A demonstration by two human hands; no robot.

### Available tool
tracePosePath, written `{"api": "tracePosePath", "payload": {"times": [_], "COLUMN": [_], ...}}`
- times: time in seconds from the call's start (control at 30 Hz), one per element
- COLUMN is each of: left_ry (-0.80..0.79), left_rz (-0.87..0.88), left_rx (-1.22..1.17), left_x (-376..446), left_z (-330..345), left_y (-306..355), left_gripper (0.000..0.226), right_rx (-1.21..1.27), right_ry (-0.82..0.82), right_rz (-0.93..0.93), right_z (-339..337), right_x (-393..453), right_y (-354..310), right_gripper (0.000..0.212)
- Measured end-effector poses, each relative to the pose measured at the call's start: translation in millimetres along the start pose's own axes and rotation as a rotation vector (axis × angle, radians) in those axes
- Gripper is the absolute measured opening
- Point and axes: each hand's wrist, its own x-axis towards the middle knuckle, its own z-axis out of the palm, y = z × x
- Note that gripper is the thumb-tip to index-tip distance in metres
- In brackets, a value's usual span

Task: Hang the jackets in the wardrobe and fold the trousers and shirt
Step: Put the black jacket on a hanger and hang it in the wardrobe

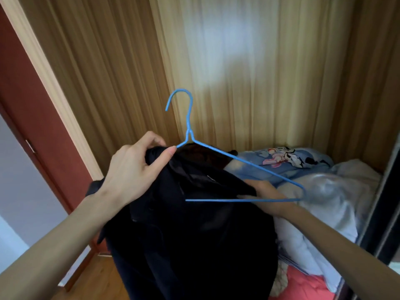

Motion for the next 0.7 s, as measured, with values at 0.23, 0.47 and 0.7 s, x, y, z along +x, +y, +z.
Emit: {"api": "tracePosePath", "payload": {"times": [0.23,0.47,0.7], "left_ry": [0.014,0.067,0.155], "left_rz": [0.154,0.216,0.186], "left_rx": [0.423,0.590,0.588], "left_x": [-18.3,-23.0,-22.3], "left_z": [-5.2,-8.3,-1.7], "left_y": [-36.6,-37.3,-27.0], "left_gripper": [0.056,0.053,0.050], "right_rx": [-0.393,-0.289,-0.227], "right_ry": [0.010,-0.063,0.045], "right_rz": [-0.056,-0.003,0.058], "right_z": [-68.0,-109.4,-133.9], "right_x": [12.8,21.1,33.7], "right_y": [-6.0,-47.6,-86.5], "right_gripper": [0.027,0.010,0.024]}}
